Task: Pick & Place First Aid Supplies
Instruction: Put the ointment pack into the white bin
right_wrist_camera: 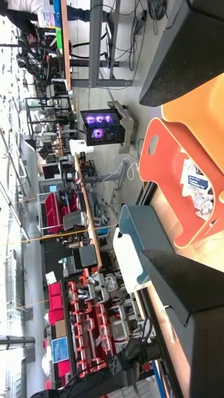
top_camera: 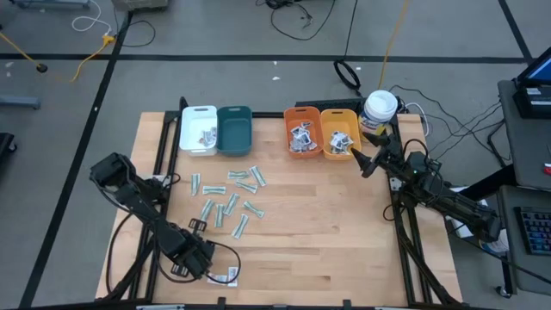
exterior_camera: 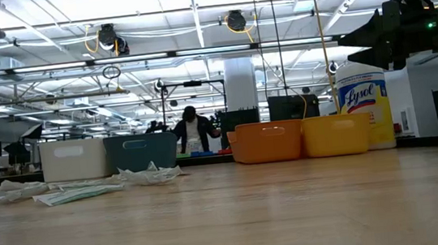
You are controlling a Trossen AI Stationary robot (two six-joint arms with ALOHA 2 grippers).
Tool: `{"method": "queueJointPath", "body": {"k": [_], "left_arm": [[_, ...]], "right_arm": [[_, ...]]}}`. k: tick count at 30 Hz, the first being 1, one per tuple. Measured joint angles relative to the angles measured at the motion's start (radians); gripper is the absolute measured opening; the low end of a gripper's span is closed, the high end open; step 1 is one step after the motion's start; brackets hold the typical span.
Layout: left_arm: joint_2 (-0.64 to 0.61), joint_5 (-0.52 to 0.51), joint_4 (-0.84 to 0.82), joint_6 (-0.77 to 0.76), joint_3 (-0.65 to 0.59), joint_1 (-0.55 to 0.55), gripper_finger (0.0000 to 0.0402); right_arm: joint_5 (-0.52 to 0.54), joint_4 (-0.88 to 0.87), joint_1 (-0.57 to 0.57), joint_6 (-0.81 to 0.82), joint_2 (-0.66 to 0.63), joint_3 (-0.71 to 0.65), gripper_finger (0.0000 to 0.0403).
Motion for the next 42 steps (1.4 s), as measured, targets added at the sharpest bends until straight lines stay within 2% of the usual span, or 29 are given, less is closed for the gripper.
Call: {"method": "queueJointPath", "body": {"k": [4, 13, 27, 33, 37, 42], "left_arm": [[0.000, 0.001, 0.001, -0.013, 0.000, 0.006, 0.0011], [-0.024, 0.016, 0.012, -0.081, -0.004, 0.020, 0.0003], [-0.356, -0.010, -0.036, -0.440, 0.002, 0.052, 0.0001], [-0.461, 0.017, -0.077, -0.493, 0.002, 0.082, 0.0001], [-0.493, 0.058, -0.081, -0.536, 0.002, 0.155, 0.0000], [-0.499, 0.073, -0.080, -0.515, 0.002, 0.338, 0.0000]], "right_arm": [[0.000, 0.000, 0.000, 0.000, 0.000, 0.000, 0.0392], [0.000, 0.000, 0.000, 0.000, 0.000, 0.000, 0.0392], [0.000, 0.000, 0.000, 0.000, 0.000, 0.000, 0.0392], [0.000, 0.000, 0.000, 0.000, 0.000, 0.000, 0.0392], [0.000, 0.000, 0.000, 0.000, 0.000, 0.000, 0.0392], [0.000, 0.000, 0.000, 0.000, 0.000, 0.000, 0.0392]]}}
